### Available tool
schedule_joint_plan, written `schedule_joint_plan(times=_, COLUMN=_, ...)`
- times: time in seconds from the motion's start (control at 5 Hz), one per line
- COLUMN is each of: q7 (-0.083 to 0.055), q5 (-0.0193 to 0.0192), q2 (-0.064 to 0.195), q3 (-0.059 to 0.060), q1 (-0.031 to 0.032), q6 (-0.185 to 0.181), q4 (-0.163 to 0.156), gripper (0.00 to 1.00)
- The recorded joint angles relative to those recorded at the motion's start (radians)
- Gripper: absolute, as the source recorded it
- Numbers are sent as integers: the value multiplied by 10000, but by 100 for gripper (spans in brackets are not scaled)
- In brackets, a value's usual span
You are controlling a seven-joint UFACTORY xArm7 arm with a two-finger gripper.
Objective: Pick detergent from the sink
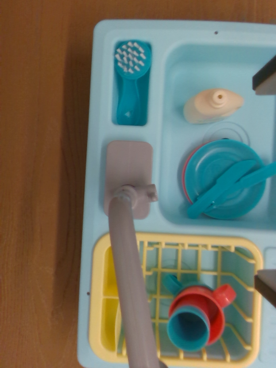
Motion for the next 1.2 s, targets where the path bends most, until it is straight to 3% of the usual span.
schedule_joint_plan(times=0.2, q7=0, q5=0, q2=0, q3=0, q1=0, q6=0, q4=0, gripper=0)
schedule_joint_plan(times=0.4, q7=-180, q5=69, q2=126, q3=-55, q1=-59, q6=-397, q4=-292, gripper=0)
schedule_joint_plan(times=0.6, q7=-180, q5=69, q2=126, q3=-55, q1=-59, q6=-397, q4=-292, gripper=0)
schedule_joint_plan(times=0.8, q7=-362, q5=138, q2=254, q3=-110, q1=-119, q6=-800, q4=-588, gripper=0)
schedule_joint_plan(times=1.0, q7=-362, q5=138, q2=254, q3=-110, q1=-119, q6=-800, q4=-588, gripper=0)
schedule_joint_plan(times=1.2, q7=-562, q5=215, q2=395, q3=-172, q1=-185, q6=-1244, q4=-914, gripper=0)
